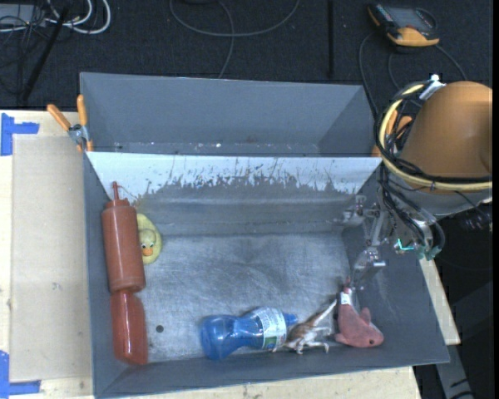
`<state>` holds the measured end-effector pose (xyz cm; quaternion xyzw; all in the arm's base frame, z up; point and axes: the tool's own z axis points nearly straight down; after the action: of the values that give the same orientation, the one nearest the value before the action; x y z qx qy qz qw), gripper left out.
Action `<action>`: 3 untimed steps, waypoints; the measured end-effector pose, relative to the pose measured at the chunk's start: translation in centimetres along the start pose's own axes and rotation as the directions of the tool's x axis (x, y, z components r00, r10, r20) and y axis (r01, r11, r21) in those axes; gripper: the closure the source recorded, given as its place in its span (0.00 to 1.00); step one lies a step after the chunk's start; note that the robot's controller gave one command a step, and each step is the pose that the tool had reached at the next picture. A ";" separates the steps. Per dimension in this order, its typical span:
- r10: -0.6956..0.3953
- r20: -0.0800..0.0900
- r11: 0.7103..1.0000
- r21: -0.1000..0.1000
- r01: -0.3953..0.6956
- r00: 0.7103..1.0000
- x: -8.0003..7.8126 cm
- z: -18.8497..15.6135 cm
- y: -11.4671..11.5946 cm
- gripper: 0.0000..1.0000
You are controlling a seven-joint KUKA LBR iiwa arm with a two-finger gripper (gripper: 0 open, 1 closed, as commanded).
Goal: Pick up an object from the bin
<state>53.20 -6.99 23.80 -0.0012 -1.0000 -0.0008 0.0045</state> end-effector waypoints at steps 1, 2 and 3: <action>-0.002 0.008 1.000 0.001 0.002 1.000 -0.1 -0.4 0.0 0.00; -0.082 0.012 0.997 0.002 0.082 0.997 1.5 5.3 -2.5 0.00; -0.291 0.007 0.957 0.003 0.291 0.957 3.1 7.8 -6.0 0.00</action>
Offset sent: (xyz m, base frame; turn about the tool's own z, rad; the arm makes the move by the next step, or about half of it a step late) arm -0.0529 -0.0756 -0.1680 -0.2303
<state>50.00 -12.99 16.02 0.1460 -0.9893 -0.0006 0.0008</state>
